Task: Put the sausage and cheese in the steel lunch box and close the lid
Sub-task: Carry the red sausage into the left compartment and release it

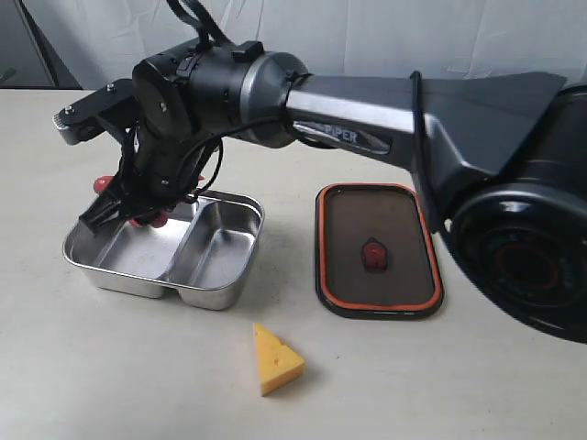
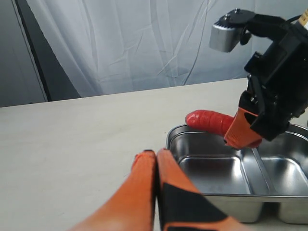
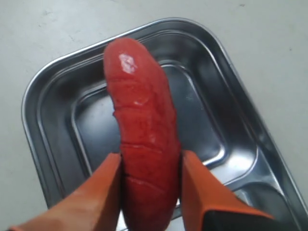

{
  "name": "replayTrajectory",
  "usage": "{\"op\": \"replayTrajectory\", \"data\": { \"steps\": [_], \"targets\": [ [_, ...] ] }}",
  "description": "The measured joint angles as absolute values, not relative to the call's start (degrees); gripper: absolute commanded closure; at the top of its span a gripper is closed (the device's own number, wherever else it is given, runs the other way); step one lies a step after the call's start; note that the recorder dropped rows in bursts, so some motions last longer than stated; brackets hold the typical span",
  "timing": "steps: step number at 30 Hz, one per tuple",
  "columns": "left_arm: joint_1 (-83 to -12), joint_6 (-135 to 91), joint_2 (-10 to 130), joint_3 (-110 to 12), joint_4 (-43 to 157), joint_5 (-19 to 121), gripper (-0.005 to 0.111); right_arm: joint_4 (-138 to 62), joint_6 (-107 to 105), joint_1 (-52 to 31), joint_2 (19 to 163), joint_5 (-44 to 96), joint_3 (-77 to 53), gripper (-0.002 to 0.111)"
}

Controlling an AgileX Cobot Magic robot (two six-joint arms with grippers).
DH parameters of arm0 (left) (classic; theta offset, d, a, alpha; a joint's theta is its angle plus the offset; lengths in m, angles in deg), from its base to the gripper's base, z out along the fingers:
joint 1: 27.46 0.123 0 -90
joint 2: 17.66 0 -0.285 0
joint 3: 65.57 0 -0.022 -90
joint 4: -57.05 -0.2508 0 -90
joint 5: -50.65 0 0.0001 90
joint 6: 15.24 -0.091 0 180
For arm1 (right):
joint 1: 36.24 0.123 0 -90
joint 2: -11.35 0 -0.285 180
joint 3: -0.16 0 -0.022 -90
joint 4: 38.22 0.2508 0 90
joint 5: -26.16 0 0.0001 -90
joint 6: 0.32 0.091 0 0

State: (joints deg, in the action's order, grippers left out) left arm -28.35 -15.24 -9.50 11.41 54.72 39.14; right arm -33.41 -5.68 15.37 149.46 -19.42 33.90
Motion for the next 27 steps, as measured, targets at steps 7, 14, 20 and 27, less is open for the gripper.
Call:
{"op": "replayTrajectory", "data": {
  "steps": [7,14,20,27],
  "targets": [
    [-28.35,-15.24,-9.50,11.41,54.72,39.14,0.107,-33.41,-5.82,15.37,151.79,-21.02,35.84,0.077],
    [-28.35,-15.24,-9.50,11.41,54.72,39.14,0.107,-33.41,-5.91,15.37,151.79,-21.24,36.41,0.076],
    [-28.35,-15.24,-9.50,11.41,54.72,39.14,0.107,-34.77,-5.79,15.37,151.79,-22.40,36.41,0.055],
    [-28.35,-15.24,-9.50,11.41,54.72,39.14,0.107,-39.83,-4.71,15.37,151.79,-25.35,36.56,0.055]
  ]
}}
